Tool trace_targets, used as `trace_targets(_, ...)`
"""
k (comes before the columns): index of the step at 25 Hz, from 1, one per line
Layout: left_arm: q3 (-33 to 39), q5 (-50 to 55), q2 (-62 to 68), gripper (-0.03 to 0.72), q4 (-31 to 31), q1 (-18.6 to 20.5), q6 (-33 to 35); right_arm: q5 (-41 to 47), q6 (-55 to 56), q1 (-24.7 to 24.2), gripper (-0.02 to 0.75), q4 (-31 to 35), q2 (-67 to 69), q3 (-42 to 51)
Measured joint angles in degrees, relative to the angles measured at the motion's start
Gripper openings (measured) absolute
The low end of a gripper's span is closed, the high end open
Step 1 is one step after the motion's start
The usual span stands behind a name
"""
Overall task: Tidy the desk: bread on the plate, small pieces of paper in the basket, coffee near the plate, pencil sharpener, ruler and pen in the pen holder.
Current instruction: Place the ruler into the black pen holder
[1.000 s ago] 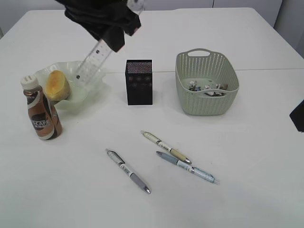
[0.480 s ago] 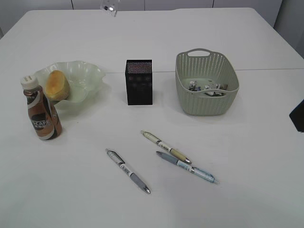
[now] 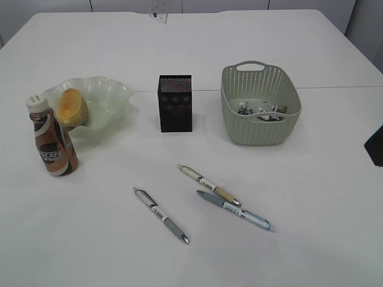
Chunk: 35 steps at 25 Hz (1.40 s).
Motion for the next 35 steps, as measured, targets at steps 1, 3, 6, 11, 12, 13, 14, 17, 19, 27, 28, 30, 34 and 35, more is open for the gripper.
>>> trace_targets(1,1.97,-4.53,0.0,0.239,0.0,0.79,-0.09,0.0,0.0,0.0,0.417,0.0,0.0,0.0)
trace_targets(3,6.57,-13.23,0.0,0.239,-0.24,2.73,-0.23,0.0,0.0,0.0,0.417,0.0,0.0,0.0)
trace_targets(6,10.68,-24.99,1.44,0.239,-1.71,5.33,-0.35,0.0,0.0,0.0,0.417,0.0,0.0,0.0)
trace_targets(11,11.56,-37.38,7.21,0.239,-3.8,7.73,-0.46,0.0,0.0,0.0,0.417,0.0,0.0,0.0)
trace_targets(12,11.56,-38.95,8.61,0.239,-4.02,7.97,-0.46,0.0,0.0,0.0,0.417,0.0,0.0,0.0)
trace_targets(13,11.56,-40.81,10.03,0.239,-4.2,8.09,-0.46,0.0,0.0,0.0,0.417,0.0,0.0,0.0)
trace_targets(14,11.56,-42.66,11.48,0.239,-4.51,8.22,-0.46,0.0,0.0,0.0,0.417,0.0,0.0,0.0)
trace_targets(17,10.95,-46.25,15.6,0.239,-4.98,8.95,-0.46,0.0,0.0,0.0,0.417,0.0,0.0,0.0)
trace_targets(19,9.53,-47.32,18.14,0.239,-5.48,9.55,-0.46,0.0,0.0,0.0,0.417,0.0,0.0,0.0)
trace_targets(27,2.69,-47.8,25.41,0.239,-6.31,10.99,-1.29,0.0,0.0,0.0,0.417,0.0,0.0,0.0)
trace_targets(28,2.56,-47.8,25.9,0.239,-6.31,10.99,-1.43,0.0,0.0,0.0,0.417,0.0,0.0,0.0)
trace_targets(30,2.48,-47.69,26.98,0.239,-6.31,10.99,-1.67,0.0,0.0,0.0,0.417,0.0,0.0,0.0)
trace_targets(34,2.48,-47.42,29.06,0.24,-6.31,10.99,-1.78,0.0,0.0,0.0,0.417,0.0,0.0,0.0)
trace_targets(35,2.48,-47.29,29.35,0.24,-6.31,10.99,-1.78,0.0,0.0,0.0,0.417,0.0,0.0,0.0)
